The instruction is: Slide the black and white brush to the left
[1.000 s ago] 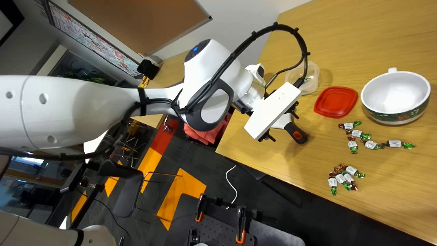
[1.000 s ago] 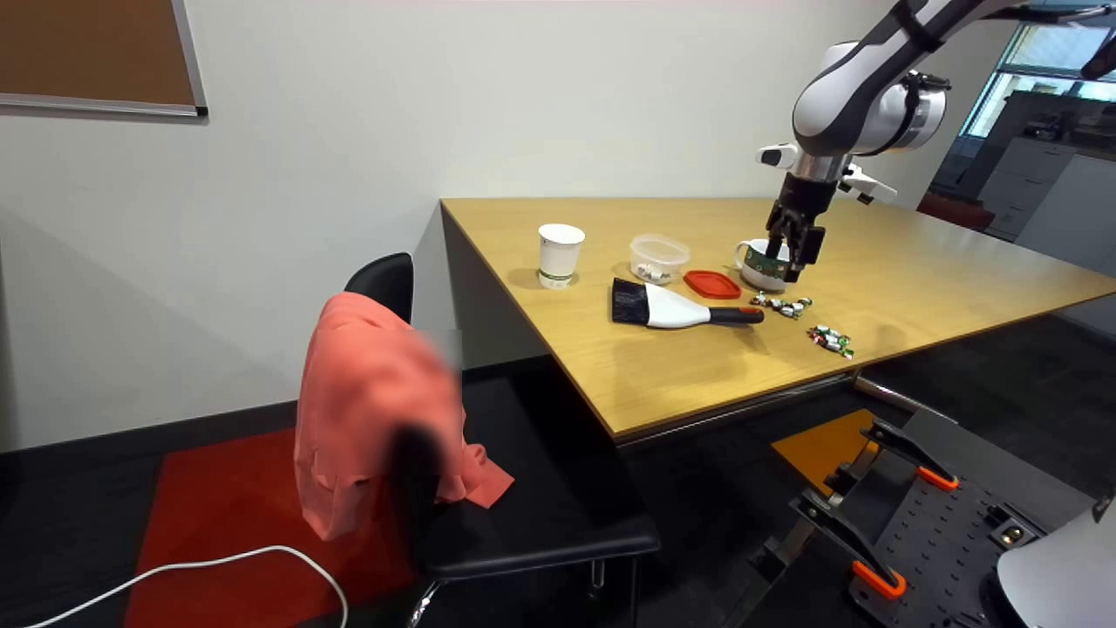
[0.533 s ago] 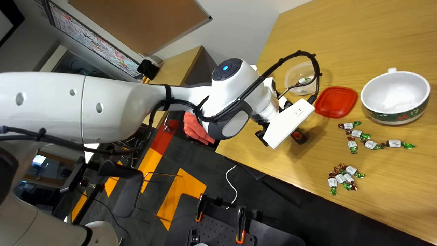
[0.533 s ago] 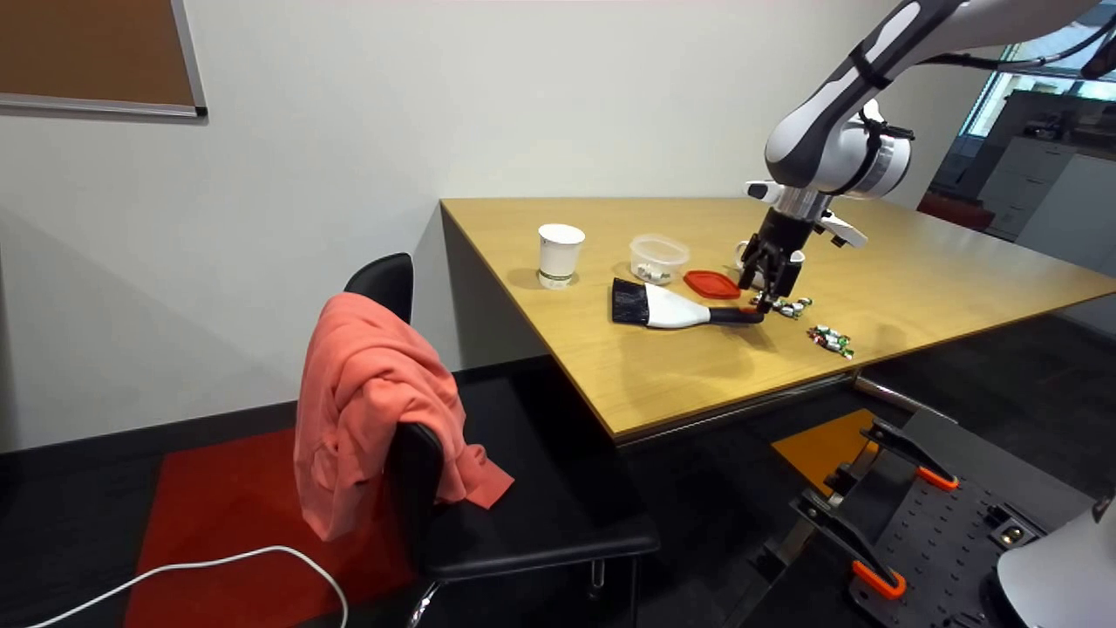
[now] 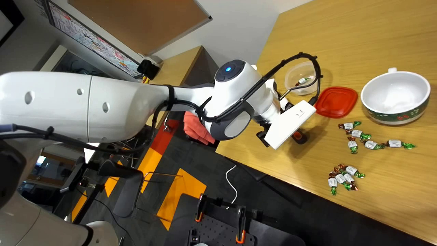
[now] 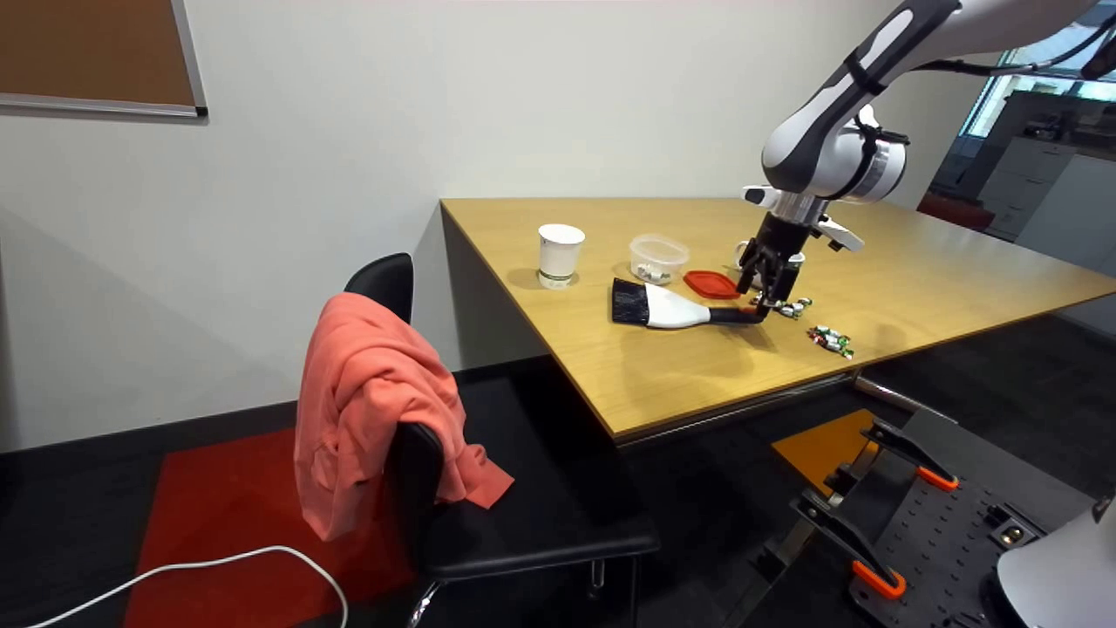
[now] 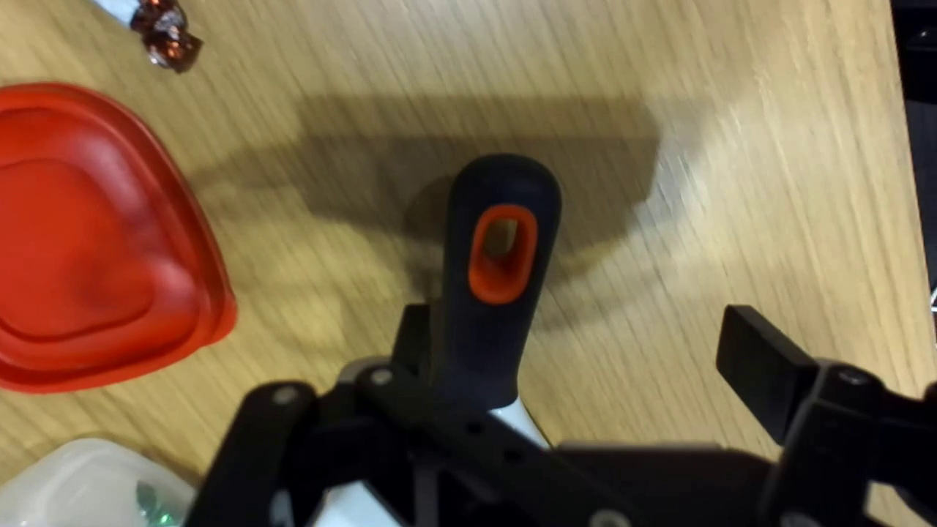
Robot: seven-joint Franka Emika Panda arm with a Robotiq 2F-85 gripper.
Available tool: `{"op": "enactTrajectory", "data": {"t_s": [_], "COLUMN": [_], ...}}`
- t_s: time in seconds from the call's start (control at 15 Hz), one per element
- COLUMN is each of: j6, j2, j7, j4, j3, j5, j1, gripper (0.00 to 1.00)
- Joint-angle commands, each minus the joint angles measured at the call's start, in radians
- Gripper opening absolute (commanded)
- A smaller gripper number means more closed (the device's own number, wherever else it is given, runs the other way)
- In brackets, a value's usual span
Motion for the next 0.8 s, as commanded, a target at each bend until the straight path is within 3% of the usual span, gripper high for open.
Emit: {"op": "enactTrajectory", "data": {"t_s": [0.0, 0.47, 0.53, 0.6, 0.73], "j6": [0.038, 0.110, 0.111, 0.110, 0.107], "j2": [0.038, 0.106, 0.114, 0.122, 0.134], "j7": [0.014, 0.100, 0.114, 0.124, 0.152], "j4": [0.021, 0.050, 0.056, 0.062, 0.073], "j3": [0.011, 0.004, 0.004, 0.003, 0.001], "j5": [0.003, -0.029, -0.036, -0.044, -0.062], "j1": [0.000, 0.012, 0.013, 0.013, 0.016], "gripper": [1.00, 1.00, 0.89, 0.72, 0.59]}}
